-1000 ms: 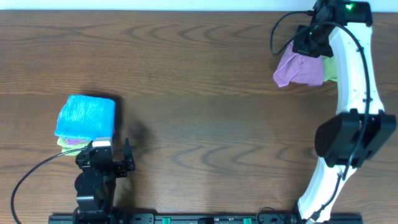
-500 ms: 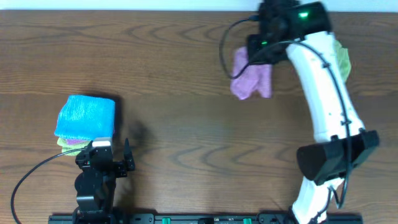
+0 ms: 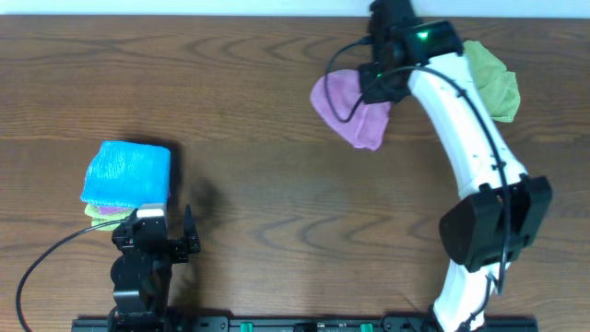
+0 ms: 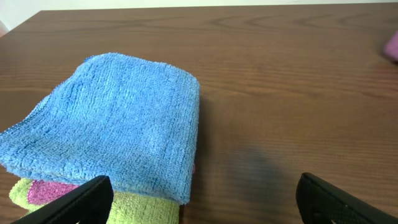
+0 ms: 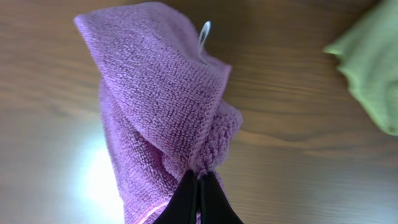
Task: Fold the cloth
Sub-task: 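Lift the purple cloth with the right gripper and drag it toward center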
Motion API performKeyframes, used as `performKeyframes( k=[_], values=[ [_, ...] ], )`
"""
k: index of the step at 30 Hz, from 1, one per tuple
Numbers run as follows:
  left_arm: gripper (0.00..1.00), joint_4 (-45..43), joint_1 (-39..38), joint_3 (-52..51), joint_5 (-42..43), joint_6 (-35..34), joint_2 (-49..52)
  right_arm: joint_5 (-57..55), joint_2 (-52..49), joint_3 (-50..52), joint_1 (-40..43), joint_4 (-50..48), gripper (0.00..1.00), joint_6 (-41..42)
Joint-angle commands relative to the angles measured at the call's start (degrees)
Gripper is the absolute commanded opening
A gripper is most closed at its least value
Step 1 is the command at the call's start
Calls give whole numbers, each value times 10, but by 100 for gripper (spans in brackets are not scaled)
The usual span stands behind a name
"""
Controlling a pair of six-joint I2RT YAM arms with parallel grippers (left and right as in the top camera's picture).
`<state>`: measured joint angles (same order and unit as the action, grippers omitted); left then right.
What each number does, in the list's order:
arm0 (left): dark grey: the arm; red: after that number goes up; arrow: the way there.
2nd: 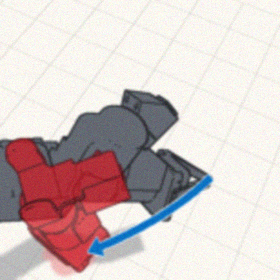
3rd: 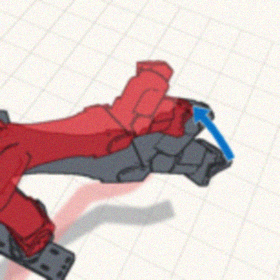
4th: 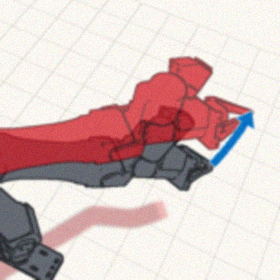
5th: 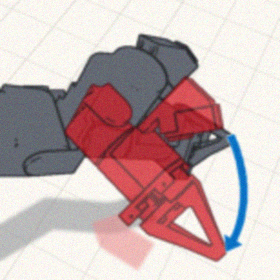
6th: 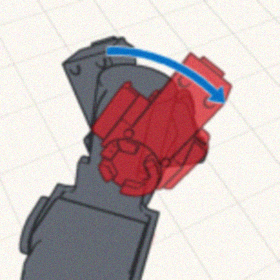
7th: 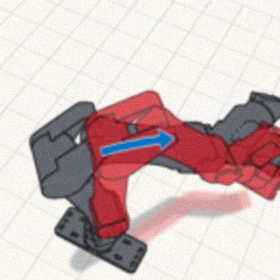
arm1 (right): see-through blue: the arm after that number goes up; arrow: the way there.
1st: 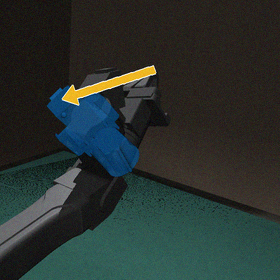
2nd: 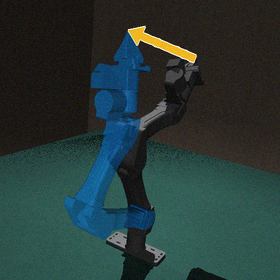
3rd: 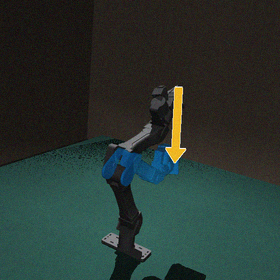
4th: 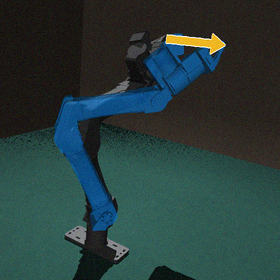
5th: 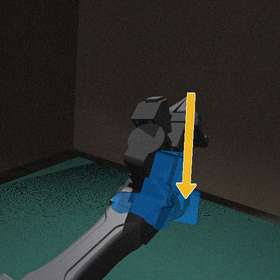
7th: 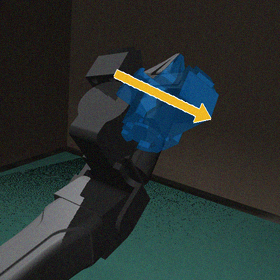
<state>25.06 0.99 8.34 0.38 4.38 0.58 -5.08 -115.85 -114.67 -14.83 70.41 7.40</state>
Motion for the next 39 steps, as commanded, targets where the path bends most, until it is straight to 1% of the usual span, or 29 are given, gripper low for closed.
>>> performKeyframes(
  k=[1, 7, 13, 17, 21, 25, 30, 33, 34, 35, 36, 37, 39],
  values=[
    [95, 1, -2, -11, -8, 3, -4, -46, 3, -24, 24, -3, 1, -14],
    [95, 1, -2, -11, -8, 3, -4, -51, 3, -64, 35, -4, 1, -19],
    [95, 1, -2, -11, -8, 3, -4, -37, -12, -63, 20, -6, 1, -19],
    [95, 1, -2, -11, -8, 3, -4, -27, -60, -63, 5, -8, 1, -19],
    [95, 1, -2, -11, -5, 3, -4, -17, -125, -63, -16, -31, 1, -19],
    [95, 0, -2, -11, -3, 3, -4, 37, -168, -63, -47, -38, 1, -24],
    [95, 2, -2, -11, 31, -59, -4, 68, -190, -63, -96, -36, 2, -33],
    [95, 1, -2, -11, 58, -72, -4, 97, -190, -63, -126, -44, 11, -34],
    [95, -1, -2, -11, 72, -72, -4, 104, -190, -63, -133, -44, 17, -34],
    [95, -2, -2, -11, 87, -72, -4, 108, -190, -63, -140, -44, 26, -35],
    [95, -1, -2, -11, 102, -72, -4, 107, -190, -63, -145, -45, 41, -35],
    [95, 0, -2, -11, 122, -72, -4, 105, -190, -63, -150, -47, 53, -37],
    [95, 1, -2, -11, 156, -72, -4, 103, -189, -63, -153, -51, 64, -37]
  ],
)
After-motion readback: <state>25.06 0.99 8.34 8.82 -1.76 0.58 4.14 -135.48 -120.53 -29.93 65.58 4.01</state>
